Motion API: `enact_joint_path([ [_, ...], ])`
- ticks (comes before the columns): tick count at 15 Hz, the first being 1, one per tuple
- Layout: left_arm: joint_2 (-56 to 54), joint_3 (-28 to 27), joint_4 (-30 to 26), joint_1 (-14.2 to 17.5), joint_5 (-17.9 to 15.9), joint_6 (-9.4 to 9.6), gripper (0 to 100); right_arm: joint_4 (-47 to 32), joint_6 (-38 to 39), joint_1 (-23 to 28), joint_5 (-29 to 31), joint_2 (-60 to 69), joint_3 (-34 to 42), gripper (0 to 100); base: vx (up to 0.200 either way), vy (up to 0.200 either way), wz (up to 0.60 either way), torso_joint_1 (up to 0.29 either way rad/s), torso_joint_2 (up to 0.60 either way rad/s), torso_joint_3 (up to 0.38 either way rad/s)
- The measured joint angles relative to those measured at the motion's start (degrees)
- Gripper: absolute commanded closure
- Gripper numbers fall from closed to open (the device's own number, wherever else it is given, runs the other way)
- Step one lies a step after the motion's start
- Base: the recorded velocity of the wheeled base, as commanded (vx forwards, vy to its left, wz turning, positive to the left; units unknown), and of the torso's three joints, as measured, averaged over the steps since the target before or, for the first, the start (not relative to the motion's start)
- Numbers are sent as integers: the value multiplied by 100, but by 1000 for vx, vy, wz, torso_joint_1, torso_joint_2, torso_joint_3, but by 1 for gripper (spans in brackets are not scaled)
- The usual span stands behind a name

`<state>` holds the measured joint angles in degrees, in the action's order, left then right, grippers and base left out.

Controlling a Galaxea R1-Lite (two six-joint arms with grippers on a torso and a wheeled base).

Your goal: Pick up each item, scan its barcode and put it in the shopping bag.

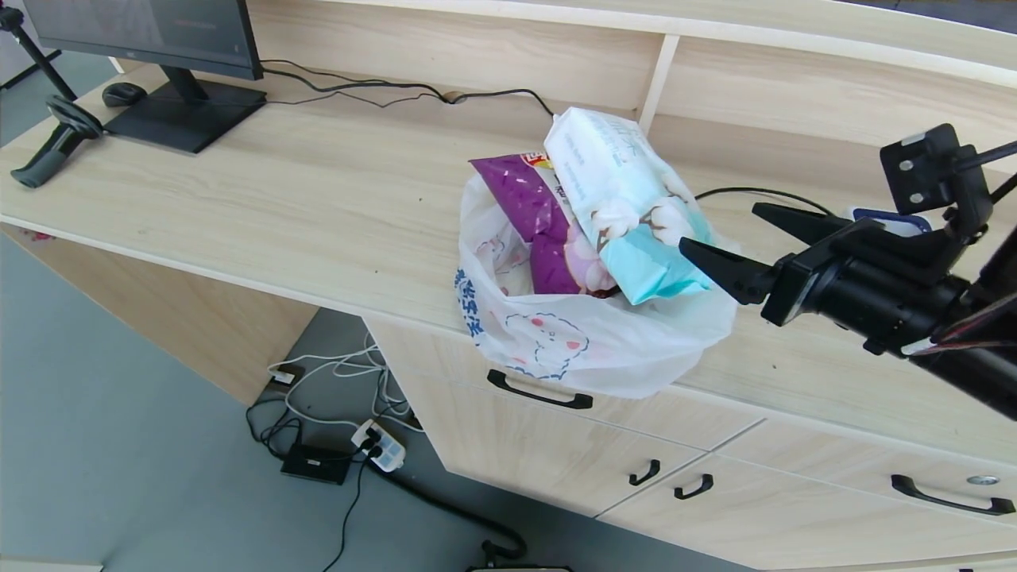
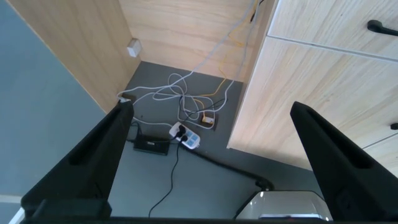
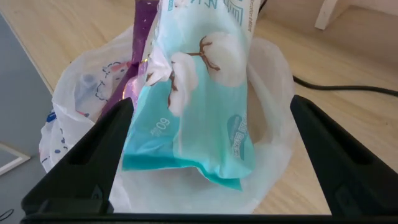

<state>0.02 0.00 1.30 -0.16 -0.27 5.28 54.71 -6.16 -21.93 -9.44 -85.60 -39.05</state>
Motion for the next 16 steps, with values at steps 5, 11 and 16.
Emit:
enact_joint_path([
  [5,0,0,-2,0,0,0,0,-22,263,160,-4,969,685,0,0,0,0,0,0,0],
  [11,0,0,-9,0,2,0,0,-35,395,276,-28,1548,1148,0,0,0,-200,1,0,0],
  [16,0,0,-11,5,2,-11,0,-24,416,374,-41,1595,1235,0,0,0,-600,2,0,2],
])
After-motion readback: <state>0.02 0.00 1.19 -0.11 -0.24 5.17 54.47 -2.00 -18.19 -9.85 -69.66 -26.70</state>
